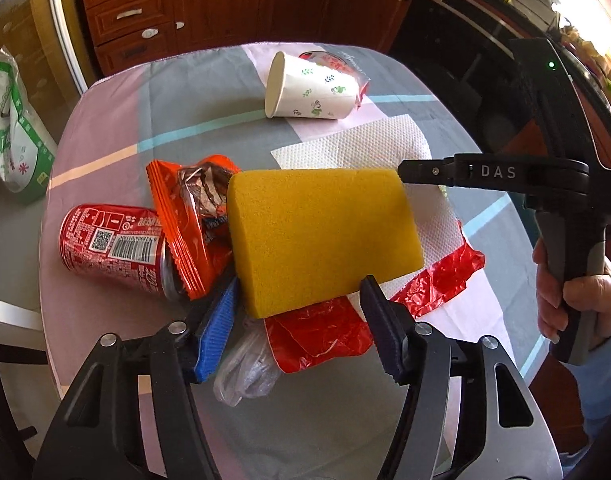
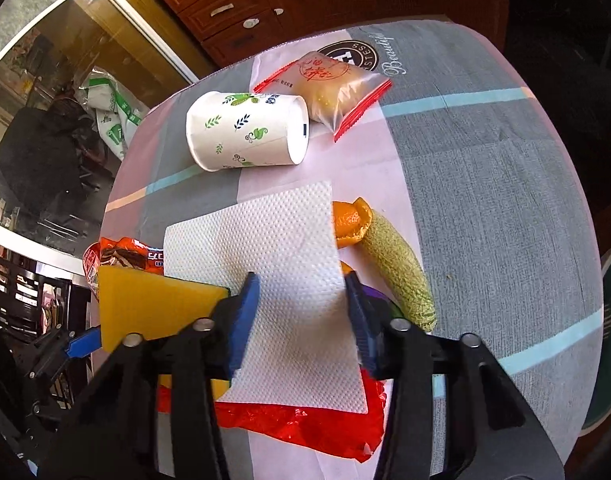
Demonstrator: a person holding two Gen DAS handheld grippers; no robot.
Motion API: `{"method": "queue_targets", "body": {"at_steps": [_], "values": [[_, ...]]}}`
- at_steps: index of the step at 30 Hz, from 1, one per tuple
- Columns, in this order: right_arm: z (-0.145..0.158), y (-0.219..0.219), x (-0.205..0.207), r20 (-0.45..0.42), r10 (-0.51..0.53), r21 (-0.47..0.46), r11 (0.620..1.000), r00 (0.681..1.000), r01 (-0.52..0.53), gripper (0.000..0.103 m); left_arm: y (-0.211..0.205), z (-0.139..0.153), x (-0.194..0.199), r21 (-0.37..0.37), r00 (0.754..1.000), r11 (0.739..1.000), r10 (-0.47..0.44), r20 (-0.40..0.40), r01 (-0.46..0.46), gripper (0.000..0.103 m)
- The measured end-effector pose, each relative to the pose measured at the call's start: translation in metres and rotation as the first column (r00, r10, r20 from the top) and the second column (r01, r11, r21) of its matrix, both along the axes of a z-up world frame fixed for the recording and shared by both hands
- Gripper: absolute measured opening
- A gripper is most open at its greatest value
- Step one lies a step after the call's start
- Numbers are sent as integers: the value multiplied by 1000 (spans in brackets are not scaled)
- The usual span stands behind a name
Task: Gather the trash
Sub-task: 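Grasp the white paper towel with the right tool while the left tool pushes the yellow sponge, then lift the paper towel with the right tool while the left tool moves toward the sponge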
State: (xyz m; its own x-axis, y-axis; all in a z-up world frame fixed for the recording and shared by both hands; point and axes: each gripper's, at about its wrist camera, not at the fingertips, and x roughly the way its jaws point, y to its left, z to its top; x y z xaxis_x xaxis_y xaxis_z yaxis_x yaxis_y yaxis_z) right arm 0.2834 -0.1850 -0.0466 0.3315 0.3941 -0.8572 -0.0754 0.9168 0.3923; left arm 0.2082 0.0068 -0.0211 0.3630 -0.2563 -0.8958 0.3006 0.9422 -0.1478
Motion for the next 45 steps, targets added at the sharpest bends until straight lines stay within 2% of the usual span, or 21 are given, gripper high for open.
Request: {"method": "queue_targets", "body": {"at_steps": [4,9,13,16,20,22,23,25,30,34,38,41,45], "values": [[7,-2,-19,-8,26,42,999,1000,-26,11,-8,-2,-11,-1,1000,1000,-21,-14,21,63],[11,-14,-52,-18,31,59,998,999,-30,6,-18,-10,-34,-23,997,999,-50,-57,49,63],[5,-36,-80,-40,2,66,998,999,1,4,-24,-23,-54,-8,992,997,-74,-103,73,63],[-1,-53,-96,-63,-26,84,996,998,31,4,-27,-26,-65,23,990,996,-89,-105,92,63],[-10,-77,-106,-79,-102,52,993,992,106,4,-27,-10,-67,83,995,992,-89,-50,93,74],[-13,-90,-108,-78,-150,21,988,986,152,4,-30,-1,-64,80,996,993,-86,-30,89,81],[-15,-96,-110,-79,-161,23,986,984,163,4,-34,3,-63,75,996,993,-90,-20,91,88],[-16,-105,-112,-82,-176,36,983,981,179,4,-44,7,-59,67,995,992,-102,-10,102,95],[-18,-116,-118,-86,-185,70,979,979,191,4,-86,-2,-52,27,987,989,-143,-79,145,97],[-25,-125,-122,-102,-188,104,975,977,198,4,-117,-16,-49,-9,981,993,-121,-149,121,98],[-31,-134,-124,-115,-184,139,970,976,199,4,-135,-25,-43,-40,981,999,-26,-192,19,98],[-35,-140,-127,-119,-179,154,968,977,196,4,-140,-28,-34,-16,983,999,47,-177,-51,98],[-39,-147,-129,-131,-178,168,966,975,198,4,-149,-43,-25,46,976,996,83,-201,-75,99]]}}
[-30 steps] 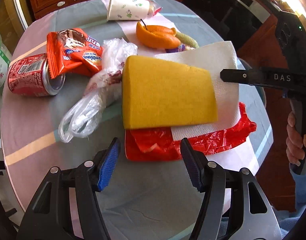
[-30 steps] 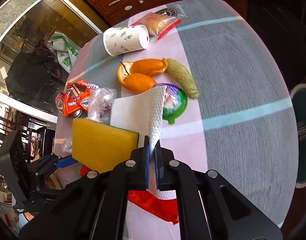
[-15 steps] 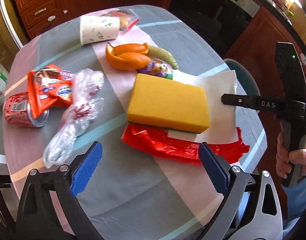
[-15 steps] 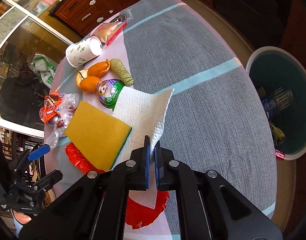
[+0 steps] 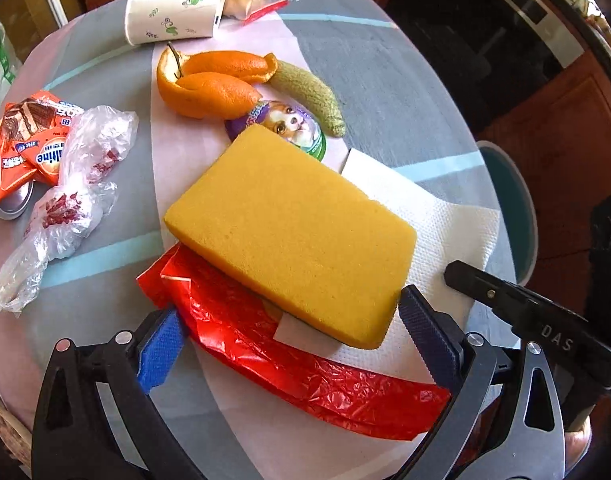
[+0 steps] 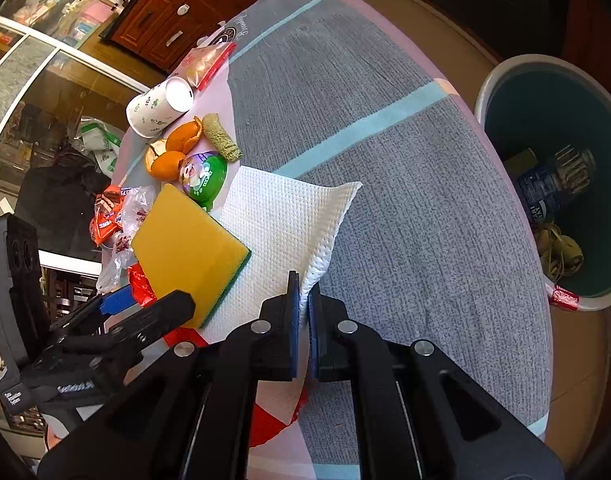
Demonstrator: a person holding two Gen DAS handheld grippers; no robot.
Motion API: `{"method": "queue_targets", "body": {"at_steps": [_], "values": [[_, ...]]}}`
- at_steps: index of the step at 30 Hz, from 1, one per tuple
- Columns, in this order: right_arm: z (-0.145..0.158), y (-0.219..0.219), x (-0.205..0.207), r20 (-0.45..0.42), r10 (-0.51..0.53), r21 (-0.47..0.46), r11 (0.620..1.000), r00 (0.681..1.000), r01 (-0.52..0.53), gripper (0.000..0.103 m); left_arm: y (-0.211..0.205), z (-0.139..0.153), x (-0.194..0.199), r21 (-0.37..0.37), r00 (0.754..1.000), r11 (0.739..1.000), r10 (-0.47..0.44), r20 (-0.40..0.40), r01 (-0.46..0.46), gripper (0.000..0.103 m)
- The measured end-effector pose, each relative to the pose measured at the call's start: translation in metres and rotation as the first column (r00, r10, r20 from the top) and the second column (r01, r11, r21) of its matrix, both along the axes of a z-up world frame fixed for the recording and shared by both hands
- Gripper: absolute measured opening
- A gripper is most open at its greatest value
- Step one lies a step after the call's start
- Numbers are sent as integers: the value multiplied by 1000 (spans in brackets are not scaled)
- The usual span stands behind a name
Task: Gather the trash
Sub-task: 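Lift the paper towel with the right tool while the left tool moves toward the sponge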
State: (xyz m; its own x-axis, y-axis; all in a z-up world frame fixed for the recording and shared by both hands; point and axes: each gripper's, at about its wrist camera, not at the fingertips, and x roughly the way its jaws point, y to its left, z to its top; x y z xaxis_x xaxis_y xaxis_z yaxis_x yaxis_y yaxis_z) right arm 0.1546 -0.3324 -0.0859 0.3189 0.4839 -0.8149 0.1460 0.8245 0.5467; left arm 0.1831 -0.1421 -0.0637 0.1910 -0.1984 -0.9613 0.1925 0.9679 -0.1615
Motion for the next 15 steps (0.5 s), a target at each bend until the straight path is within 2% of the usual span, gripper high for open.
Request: {"method": "queue_targets", "body": {"at_steps": [4,8,9,12,14,15], "values": [[-5,-4,0,-6,5,12,1000,1000,-5,5,-13,-3,-4,15,1000,1000,-20,-10,20,99],[-4,-12,2,5,-16,17,1000,1000,16,5,-29,-2,-9,97,993,992,-90,80,82,97],[-3,-15,2,8,-20,9,1000,1000,20,5,-27,-3,-9,92,992,993,-89,90,81,80],[-3,-19,2,6,-25,6,1000,1000,25,5,-14,-3,-6,58,993,996,-75,87,70,44],[-3,-19,3,5,-25,0,1000,1000,25,9,-1,-1,-6,38,995,997,-65,76,62,30],[-3,-20,4,4,-26,2,1000,1000,26,9,4,-1,-5,28,996,998,-62,71,60,28]]}}
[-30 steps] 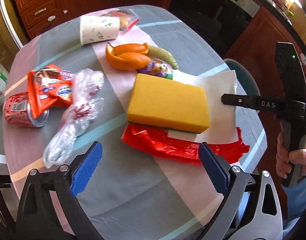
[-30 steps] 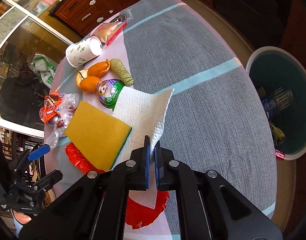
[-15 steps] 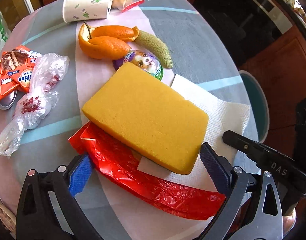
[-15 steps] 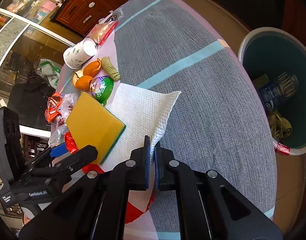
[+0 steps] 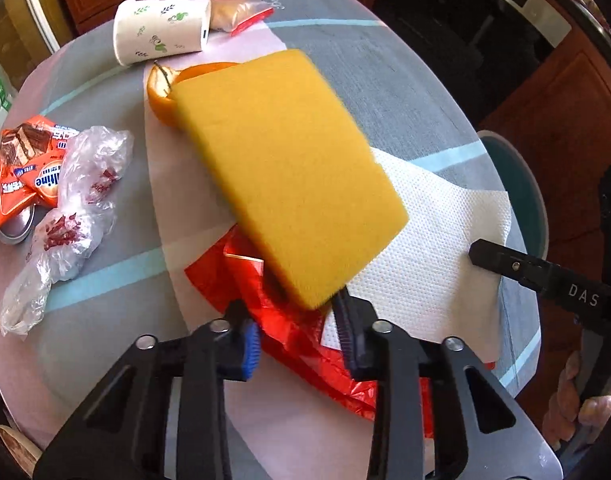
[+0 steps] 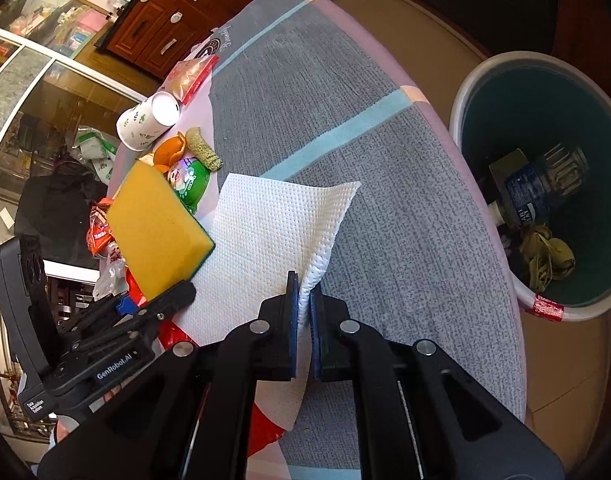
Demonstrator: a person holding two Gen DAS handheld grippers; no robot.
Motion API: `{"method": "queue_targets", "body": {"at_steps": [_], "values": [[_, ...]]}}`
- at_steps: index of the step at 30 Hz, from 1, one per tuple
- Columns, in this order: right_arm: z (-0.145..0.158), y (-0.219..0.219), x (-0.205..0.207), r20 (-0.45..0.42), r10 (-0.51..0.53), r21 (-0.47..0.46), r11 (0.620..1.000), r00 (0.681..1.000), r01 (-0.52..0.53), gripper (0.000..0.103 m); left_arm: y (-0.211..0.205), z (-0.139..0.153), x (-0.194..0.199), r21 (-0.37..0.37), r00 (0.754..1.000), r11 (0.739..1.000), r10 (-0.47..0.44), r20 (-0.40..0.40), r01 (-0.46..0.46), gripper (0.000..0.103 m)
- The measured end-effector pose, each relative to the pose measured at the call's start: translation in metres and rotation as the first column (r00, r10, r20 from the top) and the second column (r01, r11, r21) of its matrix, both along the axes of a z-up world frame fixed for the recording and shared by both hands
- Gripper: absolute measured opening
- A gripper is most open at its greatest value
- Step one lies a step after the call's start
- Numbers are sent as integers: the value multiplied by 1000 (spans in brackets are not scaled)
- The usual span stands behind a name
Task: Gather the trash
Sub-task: 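Lift the paper towel with the right tool while the left tool moves toward the sponge, then grasp the yellow sponge with the left tool and lift it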
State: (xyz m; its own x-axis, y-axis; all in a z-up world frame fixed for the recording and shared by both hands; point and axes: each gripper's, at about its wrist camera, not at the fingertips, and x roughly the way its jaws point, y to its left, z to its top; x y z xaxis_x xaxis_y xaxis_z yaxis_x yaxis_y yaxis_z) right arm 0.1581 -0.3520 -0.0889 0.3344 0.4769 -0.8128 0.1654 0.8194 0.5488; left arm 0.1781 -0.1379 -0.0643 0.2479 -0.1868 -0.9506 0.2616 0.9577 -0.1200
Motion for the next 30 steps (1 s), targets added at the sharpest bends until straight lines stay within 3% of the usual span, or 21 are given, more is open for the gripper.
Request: {"method": "queue_targets", "body": {"at_steps": [4,5,6,7,9,11,13,20,25,26,27,30], "values": [[1,4,6,7,-2,-5,1000,1000,3,14,15,3,-3,-24,1000,1000,12,-10,-12,28],[1,4,7,7,-7,-4,1000,1000,7,16,15,7,-4,-27,1000,1000,11,-3,-11,36],[1,4,9,13,-14,3,1000,1000,14,21,14,11,-5,-30,1000,999,13,7,-12,55],[1,4,10,20,-17,9,1000,1000,17,26,11,17,-6,-36,1000,999,10,28,-9,63],[3,6,14,28,-23,3,1000,999,23,28,-1,25,-3,-33,999,999,5,54,-3,90],[3,6,16,34,-28,-2,1000,999,28,29,-10,31,3,-47,998,999,12,61,-9,98],[4,5,17,46,-32,-31,999,998,33,5,-20,33,12,-40,997,998,40,63,-38,98],[7,-19,10,54,-48,-56,997,997,51,5,-34,6,40,16,986,986,165,-6,-165,98],[4,-36,8,42,-63,-70,995,997,66,5,-47,-14,52,53,984,982,179,-7,-179,98],[3,-39,8,39,-67,-68,995,997,70,5,-46,-13,52,47,984,983,178,7,-179,91],[3,-42,7,38,-72,-66,995,997,75,5,-44,-11,50,54,984,982,178,32,-179,77],[5,-47,4,39,-79,-61,995,996,81,5,-37,-3,46,42,988,988,146,52,-148,76]]}}
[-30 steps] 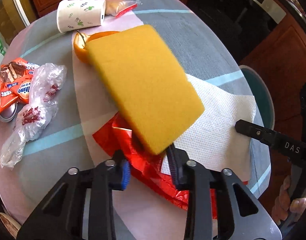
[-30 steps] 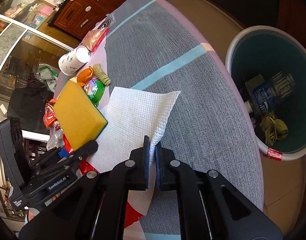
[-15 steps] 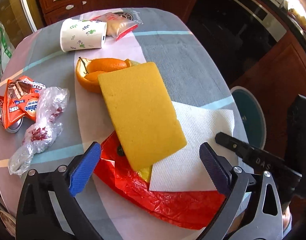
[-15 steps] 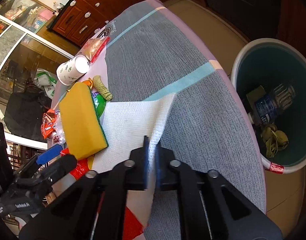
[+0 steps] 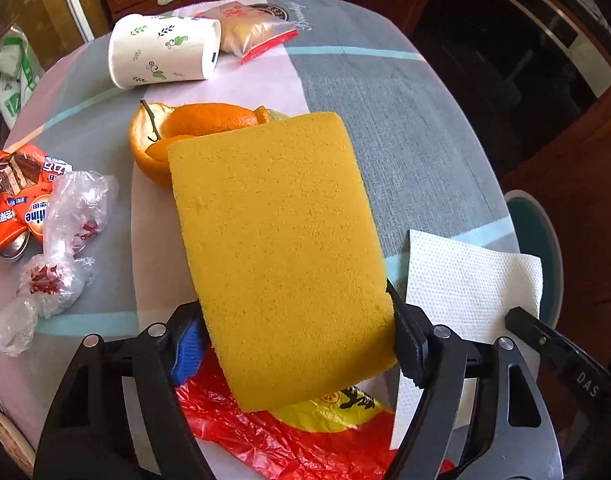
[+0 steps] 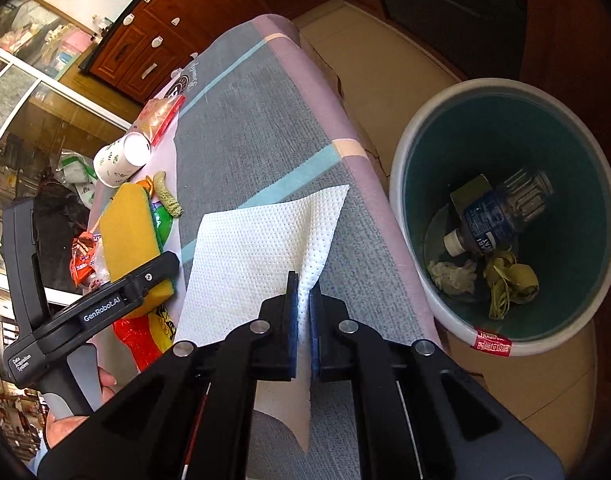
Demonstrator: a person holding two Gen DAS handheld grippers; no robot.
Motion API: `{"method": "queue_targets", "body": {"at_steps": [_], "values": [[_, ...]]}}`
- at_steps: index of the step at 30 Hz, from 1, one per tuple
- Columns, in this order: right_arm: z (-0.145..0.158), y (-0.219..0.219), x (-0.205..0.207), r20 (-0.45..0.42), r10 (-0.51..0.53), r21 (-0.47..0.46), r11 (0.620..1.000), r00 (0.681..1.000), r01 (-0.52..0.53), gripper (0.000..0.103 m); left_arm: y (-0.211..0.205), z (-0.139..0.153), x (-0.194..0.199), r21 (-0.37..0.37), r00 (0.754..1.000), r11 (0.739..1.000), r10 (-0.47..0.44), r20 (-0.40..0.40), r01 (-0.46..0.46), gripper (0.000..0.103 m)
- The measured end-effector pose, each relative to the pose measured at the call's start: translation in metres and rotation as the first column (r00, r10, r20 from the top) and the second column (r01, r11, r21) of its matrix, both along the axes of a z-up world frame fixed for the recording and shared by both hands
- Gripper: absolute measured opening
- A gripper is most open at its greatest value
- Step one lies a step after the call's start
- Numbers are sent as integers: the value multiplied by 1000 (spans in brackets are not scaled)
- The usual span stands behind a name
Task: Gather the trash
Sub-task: 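Grasp the yellow sponge with the left tool and lift it, then carry the sponge and paper towel over the bin and open both tools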
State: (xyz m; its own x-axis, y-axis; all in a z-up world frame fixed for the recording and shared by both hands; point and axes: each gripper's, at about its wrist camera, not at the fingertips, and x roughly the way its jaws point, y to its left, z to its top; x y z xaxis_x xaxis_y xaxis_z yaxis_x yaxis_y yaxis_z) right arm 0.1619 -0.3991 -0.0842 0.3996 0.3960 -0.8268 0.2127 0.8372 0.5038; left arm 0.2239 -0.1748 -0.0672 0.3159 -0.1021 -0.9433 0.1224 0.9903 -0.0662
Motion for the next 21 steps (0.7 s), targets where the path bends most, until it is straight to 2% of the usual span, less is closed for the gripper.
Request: {"method": "queue_targets", "body": {"at_steps": [6,13,17,21], "values": [[19,-3,-6,52,-19,27,999,998,17,5,17,31,-24,36,995,998,-52,79,49,76],[52,-3,-14,125,-30,23,999,992,28,5,9,62,-47,14,981,992,-128,143,127,76],[71,-6,-23,163,-42,15,999,986,40,5,7,80,-54,-11,974,990,-137,179,141,76],[85,-11,-28,188,-55,-4,998,981,57,5,-1,91,-60,-33,964,980,-189,189,198,76]]}}
